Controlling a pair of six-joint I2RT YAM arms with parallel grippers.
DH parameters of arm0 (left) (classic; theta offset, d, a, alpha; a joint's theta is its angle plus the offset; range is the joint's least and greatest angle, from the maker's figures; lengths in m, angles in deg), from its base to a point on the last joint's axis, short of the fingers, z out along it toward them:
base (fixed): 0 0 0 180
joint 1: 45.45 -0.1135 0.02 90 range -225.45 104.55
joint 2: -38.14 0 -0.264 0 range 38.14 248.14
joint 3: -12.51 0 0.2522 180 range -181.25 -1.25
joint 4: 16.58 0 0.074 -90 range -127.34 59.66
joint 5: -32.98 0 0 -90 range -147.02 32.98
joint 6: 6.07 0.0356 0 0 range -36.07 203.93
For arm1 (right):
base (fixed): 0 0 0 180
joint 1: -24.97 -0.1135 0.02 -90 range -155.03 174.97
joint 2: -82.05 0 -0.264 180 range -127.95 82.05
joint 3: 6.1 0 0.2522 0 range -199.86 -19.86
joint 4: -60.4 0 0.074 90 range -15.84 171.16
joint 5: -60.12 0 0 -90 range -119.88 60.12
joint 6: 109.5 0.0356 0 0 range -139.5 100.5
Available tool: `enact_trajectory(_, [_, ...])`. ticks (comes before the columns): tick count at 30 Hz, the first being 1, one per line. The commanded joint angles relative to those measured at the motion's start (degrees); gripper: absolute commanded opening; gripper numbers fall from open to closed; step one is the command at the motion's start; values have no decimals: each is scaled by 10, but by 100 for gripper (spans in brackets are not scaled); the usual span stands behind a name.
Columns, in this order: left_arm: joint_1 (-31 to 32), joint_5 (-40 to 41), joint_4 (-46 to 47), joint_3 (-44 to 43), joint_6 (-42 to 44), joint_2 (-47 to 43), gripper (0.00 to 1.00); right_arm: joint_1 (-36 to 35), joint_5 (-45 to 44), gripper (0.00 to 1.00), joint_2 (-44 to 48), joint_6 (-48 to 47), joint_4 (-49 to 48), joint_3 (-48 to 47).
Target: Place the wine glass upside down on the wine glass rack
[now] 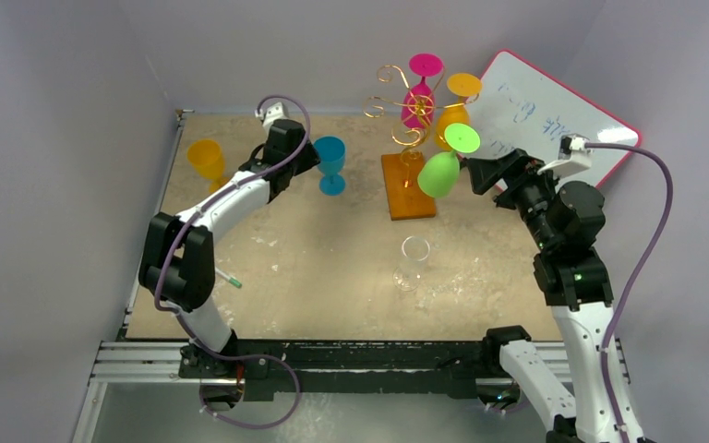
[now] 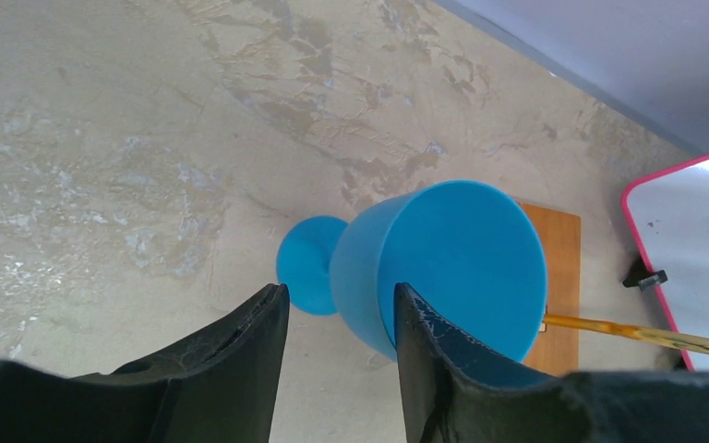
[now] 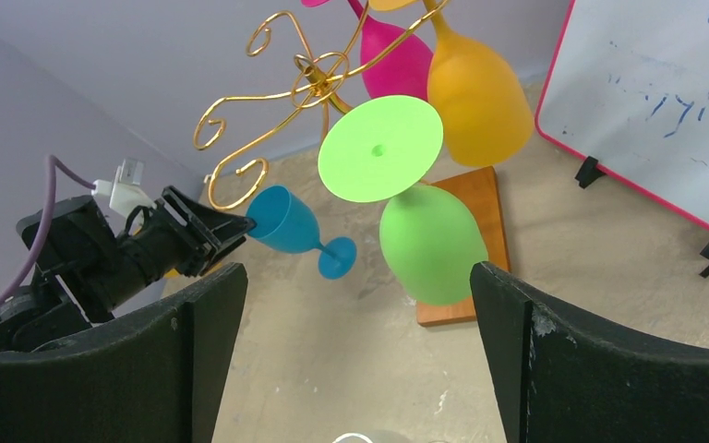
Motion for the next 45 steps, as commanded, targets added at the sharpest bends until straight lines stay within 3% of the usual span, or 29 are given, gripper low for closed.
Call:
enact_trajectory(1, [-6,-18,26,-24,4,4,42,0,15,92,3,-3,-17,-12])
enact_trajectory(8, [-6,-11,0,-29,35,6,22,0,25,90,-4,5,-19,-11])
enact_trajectory(18, [-6,15,-47,-37,82,-27,0,0,64,89,-15,12,-22,-14])
enact_trajectory(32, [-6,13,-108,9,133,-147,0,-3,113,84,-29,-1,-3,-21])
enact_trajectory(45, [-6,-147,-254,12,214,-272,0,-12,180,81,6,-124,-24,-10])
